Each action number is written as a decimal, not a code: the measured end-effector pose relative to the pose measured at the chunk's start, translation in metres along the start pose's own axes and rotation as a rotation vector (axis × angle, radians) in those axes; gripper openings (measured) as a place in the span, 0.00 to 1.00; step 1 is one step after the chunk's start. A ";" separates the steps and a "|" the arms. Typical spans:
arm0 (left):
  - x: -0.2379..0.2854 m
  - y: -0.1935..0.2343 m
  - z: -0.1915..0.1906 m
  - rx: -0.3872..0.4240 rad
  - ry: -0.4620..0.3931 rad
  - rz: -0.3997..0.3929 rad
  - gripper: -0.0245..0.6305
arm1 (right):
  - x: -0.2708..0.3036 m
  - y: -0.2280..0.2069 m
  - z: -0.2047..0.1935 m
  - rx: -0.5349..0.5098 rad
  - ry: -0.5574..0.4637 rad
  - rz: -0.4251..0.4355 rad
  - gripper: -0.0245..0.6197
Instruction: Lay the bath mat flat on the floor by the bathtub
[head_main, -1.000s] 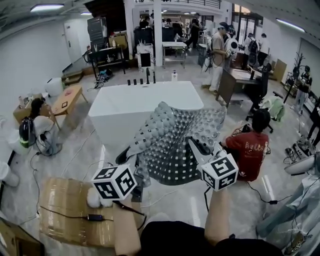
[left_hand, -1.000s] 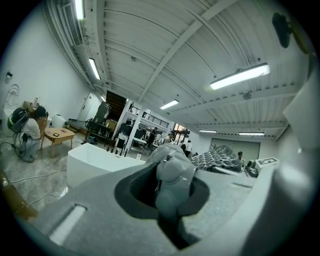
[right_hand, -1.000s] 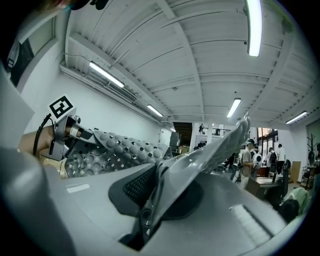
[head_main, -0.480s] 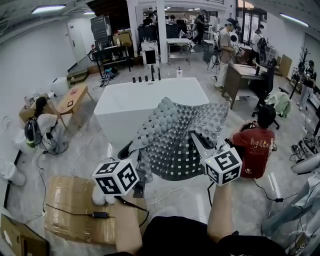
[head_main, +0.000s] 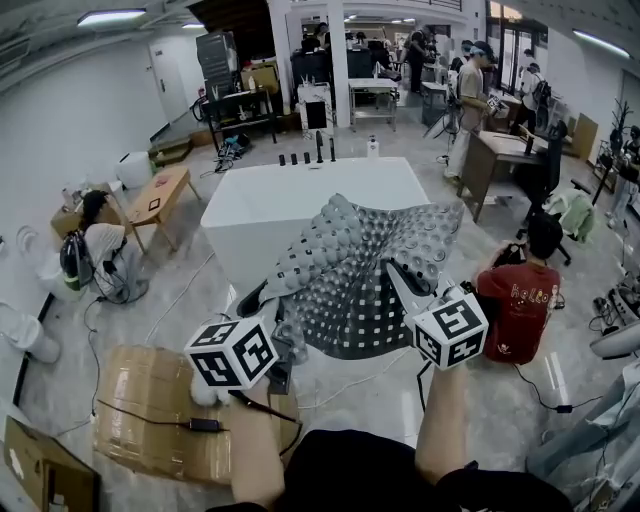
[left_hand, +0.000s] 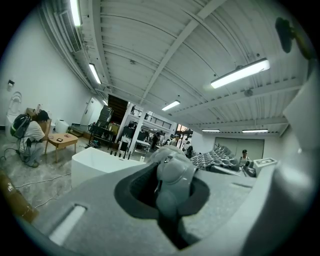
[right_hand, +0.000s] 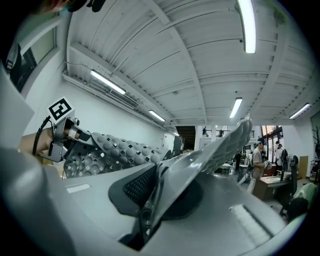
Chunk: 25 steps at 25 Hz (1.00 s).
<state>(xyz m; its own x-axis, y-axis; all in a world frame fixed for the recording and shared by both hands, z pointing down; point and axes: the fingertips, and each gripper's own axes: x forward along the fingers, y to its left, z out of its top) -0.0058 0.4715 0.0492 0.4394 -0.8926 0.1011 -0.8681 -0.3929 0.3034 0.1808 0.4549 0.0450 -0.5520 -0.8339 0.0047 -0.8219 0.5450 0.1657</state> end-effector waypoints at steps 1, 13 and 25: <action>-0.001 0.001 -0.001 0.002 0.000 0.006 0.07 | 0.001 0.002 -0.001 -0.001 0.000 0.007 0.08; 0.031 0.003 -0.004 0.010 0.011 -0.019 0.07 | 0.014 -0.019 -0.010 -0.012 0.006 -0.005 0.08; 0.122 -0.003 -0.008 0.007 0.058 -0.124 0.07 | 0.040 -0.085 -0.026 -0.002 0.034 -0.116 0.08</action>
<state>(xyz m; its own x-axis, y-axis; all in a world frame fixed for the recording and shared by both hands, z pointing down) 0.0525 0.3659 0.0679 0.5554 -0.8232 0.1179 -0.8081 -0.5009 0.3099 0.2318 0.3728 0.0564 -0.4485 -0.8936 0.0188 -0.8795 0.4449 0.1689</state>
